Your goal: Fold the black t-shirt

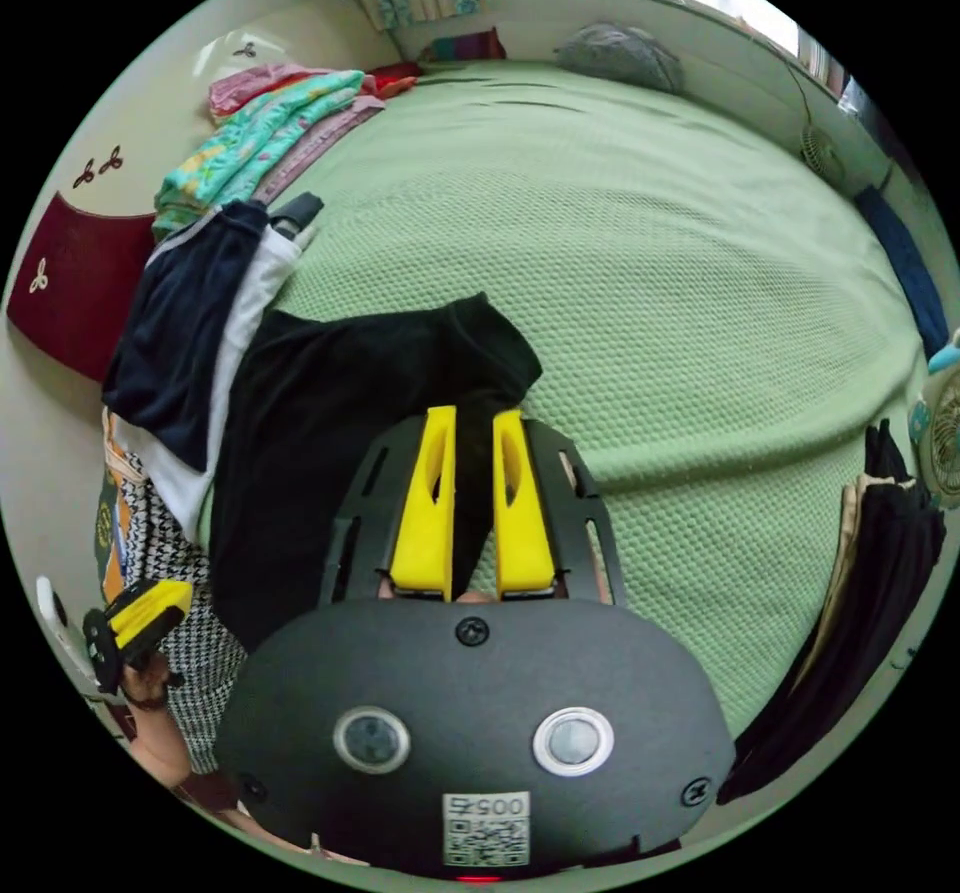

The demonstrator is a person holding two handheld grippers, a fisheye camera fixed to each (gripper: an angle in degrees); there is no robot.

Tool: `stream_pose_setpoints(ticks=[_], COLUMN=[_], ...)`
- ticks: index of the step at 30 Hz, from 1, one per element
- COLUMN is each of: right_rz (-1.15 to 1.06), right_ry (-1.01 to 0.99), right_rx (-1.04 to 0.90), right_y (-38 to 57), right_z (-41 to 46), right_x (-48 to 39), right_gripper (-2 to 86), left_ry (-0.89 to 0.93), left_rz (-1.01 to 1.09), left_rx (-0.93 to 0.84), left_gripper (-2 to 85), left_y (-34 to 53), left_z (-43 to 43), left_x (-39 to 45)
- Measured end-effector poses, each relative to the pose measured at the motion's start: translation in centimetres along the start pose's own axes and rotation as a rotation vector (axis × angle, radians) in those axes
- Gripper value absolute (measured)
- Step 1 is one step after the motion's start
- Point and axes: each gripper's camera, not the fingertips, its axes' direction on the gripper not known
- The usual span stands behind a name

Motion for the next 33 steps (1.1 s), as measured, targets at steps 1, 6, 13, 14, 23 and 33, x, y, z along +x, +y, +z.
stream_pose_setpoints(ticks=[1, 6, 13, 14, 23, 33], right_rz=[0.018, -0.005, 0.173, 0.176, 0.003, -0.079], right_ry=[-0.019, 0.044, 0.164, 0.171, 0.135, 0.121], right_rx=[0.002, 0.068, 0.145, 0.167, 0.054, 0.065], right_y=[-0.1, -2.7, -4.6, -3.7, 10.8, 22.0], right_z=[-0.1, -1.9, -4.2, -4.6, -2.4, -1.5], right_x=[0.2, 0.7, 4.0, 4.3, 5.1, 4.8], right_gripper=[1.2, 0.2, 3.5, 3.8, 6.5, 9.2], left_ry=[-0.002, 0.020, 0.024, 0.021, -0.026, -0.019], left_rz=[0.003, 0.029, 0.034, 0.034, -0.027, -0.039], left_rx=[0.038, 0.091, 0.067, 0.060, 0.063, -0.019], left_gripper=[-0.7, -0.7, -0.7, -0.7, 0.9, 8.9], left_y=[-0.4, -2.4, -4.2, -4.3, -6.0, -11.0], left_z=[-0.3, -0.8, -0.4, -0.3, 0.2, 3.3], left_x=[0.2, 1.3, 2.1, 2.2, 2.0, 2.0])
